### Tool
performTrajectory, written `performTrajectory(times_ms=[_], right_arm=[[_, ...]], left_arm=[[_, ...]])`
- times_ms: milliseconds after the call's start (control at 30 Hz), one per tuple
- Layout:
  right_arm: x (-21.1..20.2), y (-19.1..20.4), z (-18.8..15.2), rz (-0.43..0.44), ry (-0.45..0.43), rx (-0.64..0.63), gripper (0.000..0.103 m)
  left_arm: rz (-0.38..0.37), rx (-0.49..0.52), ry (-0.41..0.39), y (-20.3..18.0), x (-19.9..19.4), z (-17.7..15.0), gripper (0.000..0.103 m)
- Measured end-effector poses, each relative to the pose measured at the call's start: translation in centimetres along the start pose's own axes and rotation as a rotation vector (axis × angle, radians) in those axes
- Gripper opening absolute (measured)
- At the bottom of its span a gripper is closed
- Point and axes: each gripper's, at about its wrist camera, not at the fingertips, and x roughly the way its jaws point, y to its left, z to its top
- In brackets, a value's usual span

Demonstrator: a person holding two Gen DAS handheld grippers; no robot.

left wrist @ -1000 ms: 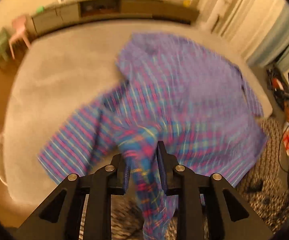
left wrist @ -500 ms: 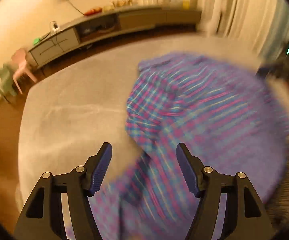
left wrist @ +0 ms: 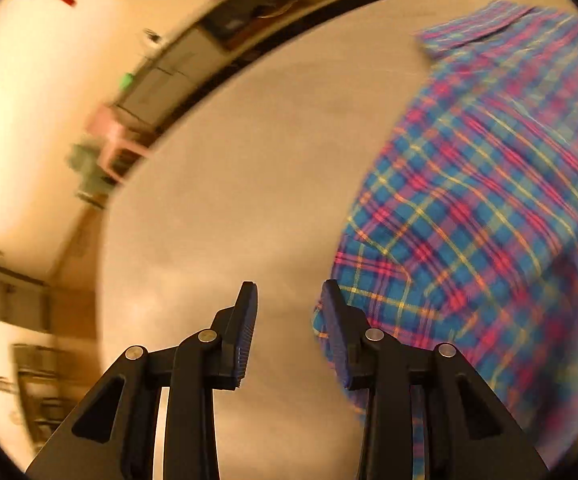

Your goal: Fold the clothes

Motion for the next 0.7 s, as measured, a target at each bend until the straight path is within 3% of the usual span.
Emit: performTrajectory(times_ms=[133, 267, 333, 367, 433, 500, 600, 633, 700], right_arm=[[2.3, -1.4, 3.5, -0.053, -0.026, 0.029, 0.045], [3.8, -2.9, 5.0, -0.112, -0.021, 0.065, 0.057], [3.0, -3.5, 4.5, -0.132, -0.014, 0.076, 0.057], [1.6, -3.6, 3.9, -0.115, -0.052, 0.105, 0.057], [-1.9, -2.8, 1.5, -0.024, -0.128, 0.127, 0.057], [-5.6, -0.5, -2.0, 0.097, -0.169, 0.085, 0.057], [-10.0, 4.4, -8.2, 0.226, -0.182, 0.011, 0.057], [-11.4, 6.3, -10.2, 0.26, -0.186, -0.009, 0.059], [-14.0, 10.0, -11.1, 0.296, -0.204, -0.036, 0.059]], left_arm=[[0.114, 0.025, -0.005, -0.5, 3.8, 4.8, 0.026], [0.12, -0.004, 0.006, 0.1, 5.6, 7.2, 0.028], [0.027, -0.076, -0.042, 2.2, 3.0, 5.7, 0.028], [-0.027, -0.114, -0.07, 3.4, 1.4, 4.8, 0.028], [-0.144, -0.167, -0.113, 5.5, -1.6, 2.2, 0.033], [-0.256, -0.167, -0.119, 6.5, -4.2, -2.1, 0.046], [-0.357, -0.182, -0.112, 7.8, -7.6, -8.1, 0.052], [-0.389, -0.21, -0.105, 8.7, -8.0, -9.6, 0.052], [-0.473, -0.324, -0.093, 10.8, -7.9, -11.6, 0.053]])
